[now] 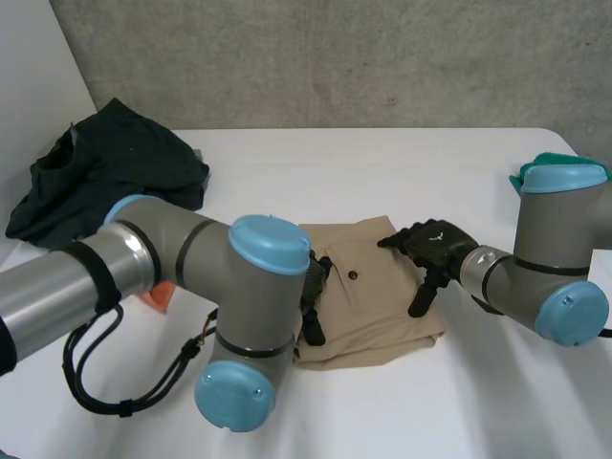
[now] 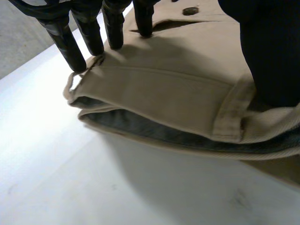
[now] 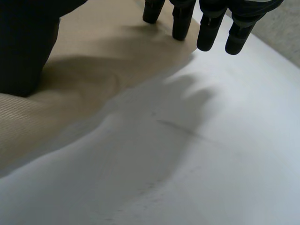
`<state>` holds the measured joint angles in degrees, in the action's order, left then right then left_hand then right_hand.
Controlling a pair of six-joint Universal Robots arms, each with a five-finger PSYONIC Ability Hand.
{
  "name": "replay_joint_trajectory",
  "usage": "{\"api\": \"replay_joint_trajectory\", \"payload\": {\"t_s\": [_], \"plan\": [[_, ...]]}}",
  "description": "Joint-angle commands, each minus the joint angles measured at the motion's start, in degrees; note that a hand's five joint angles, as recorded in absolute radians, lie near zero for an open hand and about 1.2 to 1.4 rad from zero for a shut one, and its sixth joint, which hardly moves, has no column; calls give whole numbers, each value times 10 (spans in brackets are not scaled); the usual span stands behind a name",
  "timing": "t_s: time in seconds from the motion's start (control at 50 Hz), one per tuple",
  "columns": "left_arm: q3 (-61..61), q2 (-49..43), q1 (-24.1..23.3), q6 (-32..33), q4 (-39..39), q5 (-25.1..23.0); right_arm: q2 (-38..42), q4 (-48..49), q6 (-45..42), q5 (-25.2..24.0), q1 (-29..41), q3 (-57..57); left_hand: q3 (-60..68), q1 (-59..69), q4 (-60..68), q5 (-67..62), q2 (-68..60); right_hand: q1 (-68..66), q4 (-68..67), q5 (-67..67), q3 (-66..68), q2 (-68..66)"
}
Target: Fold the laundry.
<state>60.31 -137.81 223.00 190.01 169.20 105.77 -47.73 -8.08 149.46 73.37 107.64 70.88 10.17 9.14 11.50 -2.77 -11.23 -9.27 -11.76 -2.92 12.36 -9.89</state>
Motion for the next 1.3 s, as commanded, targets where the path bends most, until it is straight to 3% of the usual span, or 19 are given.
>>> {"api": "replay_joint_trajectory", "payload": {"t_s": [0.02, 0.2, 0.26, 0.36, 0.46, 0.66, 0.9, 1.3], "plan": [[4, 88, 9, -7, 1, -5, -96, 32, -7, 20, 13, 46, -2, 9, -15, 28, 12, -7, 18, 29, -24, -1], [27, 210, 9, -2, 43, -36, -248, 188, -17, 3, 27, 231, -2, 9, -15, 28, 12, -7, 18, 29, -24, -1], [38, 227, 23, -3, 47, -89, -259, 224, -23, -6, 29, 289, -2, 9, -15, 28, 12, -7, 18, 29, -24, -1], [47, 238, 84, -5, 39, -194, -276, 296, -29, -54, 35, 419, 2, 12, -11, 24, 9, -7, 18, 29, -24, -1], [48, 236, 105, -10, 28, -263, -272, 363, -30, -100, 35, 481, 4, 14, -10, 22, 7, -7, 18, 29, -24, -1], [49, 230, 102, -23, 27, -268, -170, 473, -44, -89, 42, 458, 5, 16, -8, 21, 5, -33, -8, 3, 2, -27], [52, 230, 93, -24, 27, -269, -133, 481, -62, -85, 43, 401, 5, 16, -8, 21, 5, -282, -257, -246, 251, -276], [69, 231, 93, -24, 28, -270, -69, 472, -51, -79, 73, 293, 7, 18, -6, 19, 3, -316, -291, -279, 285, -309]]}}
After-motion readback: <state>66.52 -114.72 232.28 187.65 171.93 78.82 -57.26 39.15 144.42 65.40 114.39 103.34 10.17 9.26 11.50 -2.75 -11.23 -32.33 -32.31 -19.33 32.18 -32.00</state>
